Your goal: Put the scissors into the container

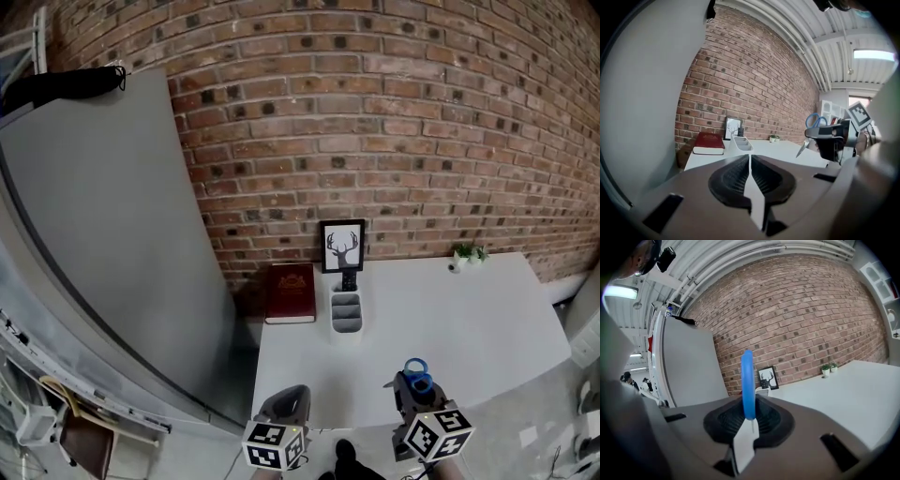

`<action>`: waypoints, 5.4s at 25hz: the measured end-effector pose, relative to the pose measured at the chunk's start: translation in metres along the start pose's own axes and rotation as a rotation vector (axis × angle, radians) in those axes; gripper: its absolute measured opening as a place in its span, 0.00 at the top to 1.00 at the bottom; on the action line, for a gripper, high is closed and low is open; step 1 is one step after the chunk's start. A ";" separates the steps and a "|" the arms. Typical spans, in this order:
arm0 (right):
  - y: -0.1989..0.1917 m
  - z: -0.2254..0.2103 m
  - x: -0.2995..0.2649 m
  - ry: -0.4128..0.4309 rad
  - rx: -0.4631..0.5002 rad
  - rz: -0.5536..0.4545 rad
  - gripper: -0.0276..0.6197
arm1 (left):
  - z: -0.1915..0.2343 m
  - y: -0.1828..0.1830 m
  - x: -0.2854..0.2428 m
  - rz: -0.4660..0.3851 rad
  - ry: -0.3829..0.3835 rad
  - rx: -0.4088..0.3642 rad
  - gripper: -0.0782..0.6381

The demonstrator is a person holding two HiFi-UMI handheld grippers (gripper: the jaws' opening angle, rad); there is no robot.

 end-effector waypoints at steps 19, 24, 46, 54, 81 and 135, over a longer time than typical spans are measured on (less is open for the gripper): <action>0.050 -0.031 -0.136 0.145 0.054 -0.001 0.90 | 0.027 0.029 -0.058 -0.022 0.103 0.036 0.86; 0.051 -0.040 -0.163 0.164 0.047 0.004 0.90 | 0.030 0.028 -0.064 -0.013 0.128 0.048 0.86; 0.019 -0.058 -0.255 0.184 0.085 0.082 0.90 | 0.035 0.027 -0.065 0.004 0.216 0.063 0.86; 0.000 -0.058 -0.272 0.184 0.130 0.125 0.90 | 0.038 0.023 -0.056 0.005 0.253 0.079 0.86; -0.035 -0.061 -0.275 0.161 0.222 0.284 0.89 | 0.044 0.015 -0.058 0.025 0.245 0.101 0.86; -0.016 -0.045 -0.130 0.227 0.070 0.163 0.96 | 0.038 0.016 -0.088 0.023 0.181 0.061 0.86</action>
Point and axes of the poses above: the fingertips, and each gripper's own axes: x backward along the fingers, z to its left, y out of its top, the point moved 9 cm from there along x, backward along the fingers, and after that the axes turned 3 degrees about -z, right-handed, at the moved point
